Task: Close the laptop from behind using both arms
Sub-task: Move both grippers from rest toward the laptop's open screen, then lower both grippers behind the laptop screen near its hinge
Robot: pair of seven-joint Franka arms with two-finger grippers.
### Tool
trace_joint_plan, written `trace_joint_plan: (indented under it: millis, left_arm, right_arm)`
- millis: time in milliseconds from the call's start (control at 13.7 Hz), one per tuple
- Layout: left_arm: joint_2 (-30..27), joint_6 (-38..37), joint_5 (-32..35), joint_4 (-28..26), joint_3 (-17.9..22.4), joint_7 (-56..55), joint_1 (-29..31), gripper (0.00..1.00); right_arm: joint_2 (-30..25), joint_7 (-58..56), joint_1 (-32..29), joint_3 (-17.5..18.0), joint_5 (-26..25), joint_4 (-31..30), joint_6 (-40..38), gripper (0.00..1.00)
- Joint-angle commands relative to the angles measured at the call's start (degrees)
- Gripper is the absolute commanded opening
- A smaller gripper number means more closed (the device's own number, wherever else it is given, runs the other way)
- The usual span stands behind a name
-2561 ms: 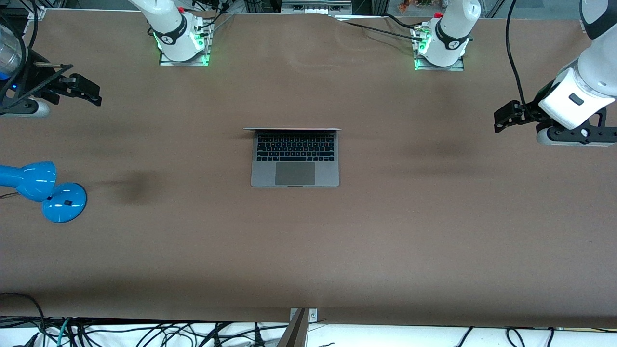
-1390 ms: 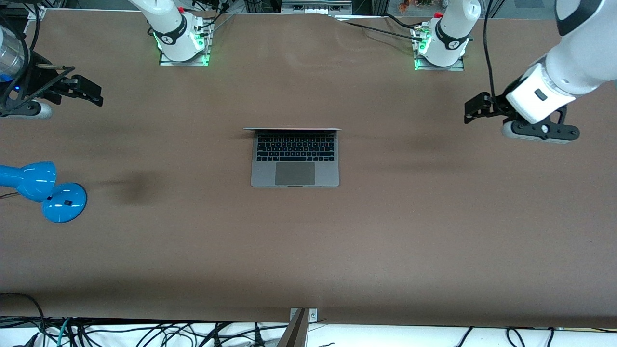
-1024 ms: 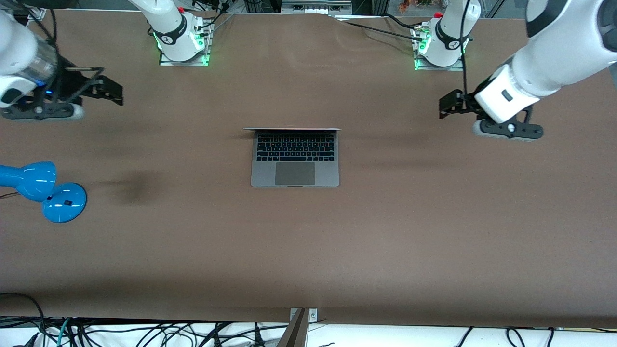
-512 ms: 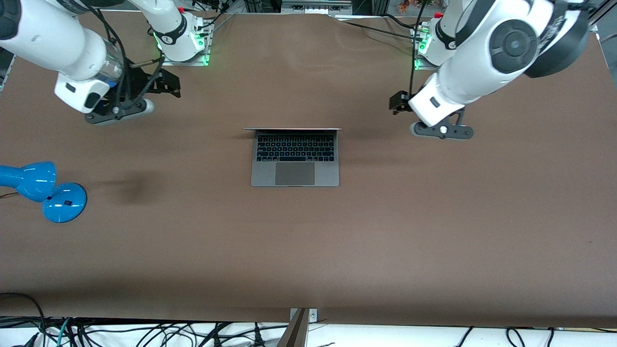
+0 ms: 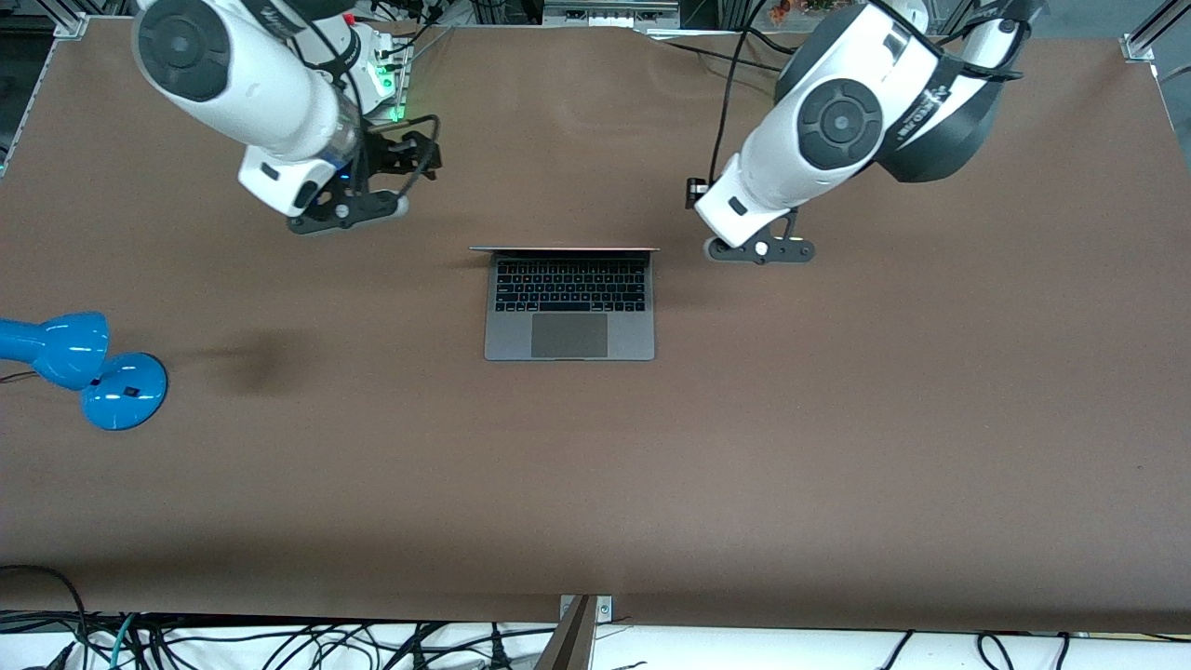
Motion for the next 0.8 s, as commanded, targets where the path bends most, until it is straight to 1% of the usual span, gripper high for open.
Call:
trace_joint_plan:
  millis: [0,73,220,293,366,659,732]
  left_arm:
    - [1.9,0.0,-2.7,0.7,-2.8,-7.6,0.4,0.00]
    - [2.8,0.0,-5.0,0.7,-3.1,-10.4,0.4,0.00]
    - [3.4,0.0,-5.3,0.2,-3.8,-11.1,-1.0,0.00]
    - [4.2,0.1,-5.7,0.4,-3.8,-11.1,-1.1,0.00]
    - [4.8,1.1,-5.7,0.4,-3.9,-11.2,-1.2,0.00]
    - [8.5,3.9,-5.7,0.7,-3.9,-11.2,-2.0,0.00]
    - [9.2,4.4,-5.2,0.7,-3.9,-11.1,-2.1,0.00]
  right_arm:
    - [1.5,0.9,0.3,-0.1,1.1,-1.2,1.3,0.54]
    - [2.3,0.9,0.6,-0.1,1.2,-1.3,1.5,0.41]
    - [4.4,3.6,2.0,-0.1,2.7,-1.4,3.5,0.23]
    - [5.5,6.2,2.8,-0.1,3.1,-1.4,4.5,0.17]
    - [6.5,7.7,3.8,-0.1,3.1,-1.4,5.9,0.15]
    - [10.1,8.2,4.7,-0.1,3.1,-1.6,9.1,0.02]
    - [10.9,8.2,4.8,-0.1,3.1,-1.6,9.6,0.00]
